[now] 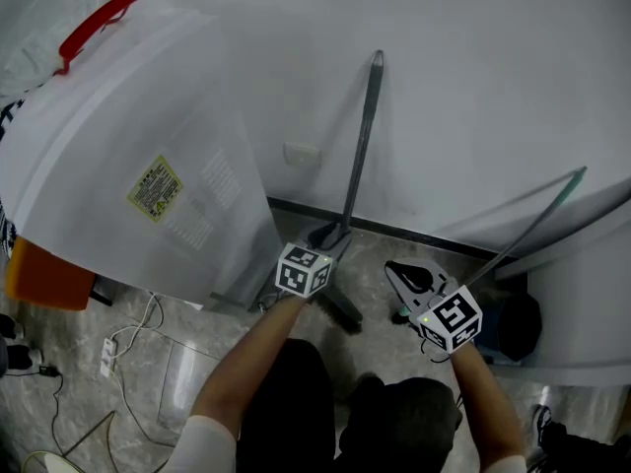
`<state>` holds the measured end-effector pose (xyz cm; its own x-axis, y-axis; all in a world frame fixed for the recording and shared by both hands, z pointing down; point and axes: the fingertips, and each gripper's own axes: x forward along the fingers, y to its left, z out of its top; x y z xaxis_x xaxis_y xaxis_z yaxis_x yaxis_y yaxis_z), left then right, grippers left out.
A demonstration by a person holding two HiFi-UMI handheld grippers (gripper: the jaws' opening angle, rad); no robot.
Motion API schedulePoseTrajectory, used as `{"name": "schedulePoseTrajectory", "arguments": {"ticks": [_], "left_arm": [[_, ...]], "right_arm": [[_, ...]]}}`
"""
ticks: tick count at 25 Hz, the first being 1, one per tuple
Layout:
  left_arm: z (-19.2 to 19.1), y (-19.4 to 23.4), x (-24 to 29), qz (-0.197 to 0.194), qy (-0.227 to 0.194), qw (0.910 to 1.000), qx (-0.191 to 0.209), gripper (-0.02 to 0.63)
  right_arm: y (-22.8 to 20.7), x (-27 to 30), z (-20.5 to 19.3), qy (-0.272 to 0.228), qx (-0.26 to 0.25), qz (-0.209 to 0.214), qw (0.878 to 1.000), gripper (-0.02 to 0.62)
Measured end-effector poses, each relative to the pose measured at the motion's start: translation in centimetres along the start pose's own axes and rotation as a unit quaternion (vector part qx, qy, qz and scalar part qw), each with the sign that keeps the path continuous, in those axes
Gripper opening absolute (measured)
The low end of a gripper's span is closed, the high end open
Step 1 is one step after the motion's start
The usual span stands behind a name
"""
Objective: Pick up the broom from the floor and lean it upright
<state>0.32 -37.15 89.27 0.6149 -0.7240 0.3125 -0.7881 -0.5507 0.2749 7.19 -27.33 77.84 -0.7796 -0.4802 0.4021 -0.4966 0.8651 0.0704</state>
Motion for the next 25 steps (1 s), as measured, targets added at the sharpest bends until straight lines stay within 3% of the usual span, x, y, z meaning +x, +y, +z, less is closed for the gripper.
{"name": "schedulePoseTrajectory", "arguments": {"ticks": [8, 17, 25], "left_arm": [[0.6, -0.5, -1.2, -0.002, -0.004, 0.9999, 0.014, 0.144], [2.1, -2.0, -4.1, -0.016, -0.005, 0.9974, 0.070, 0.140], [-0.7, -3.0, -6.5, -0.043, 0.000, 0.9942, 0.098, 0.103]], "right_arm": [[0.4, -0.4, 0.0, 0.005, 0.000, -0.003, 1.000, 0.002], [0.6, -0.1, 1.2, -0.023, 0.045, -0.009, 0.999, 0.002], [0.3, 1.0, -3.0, -0.025, 0.080, -0.024, 0.996, 0.002]]}}
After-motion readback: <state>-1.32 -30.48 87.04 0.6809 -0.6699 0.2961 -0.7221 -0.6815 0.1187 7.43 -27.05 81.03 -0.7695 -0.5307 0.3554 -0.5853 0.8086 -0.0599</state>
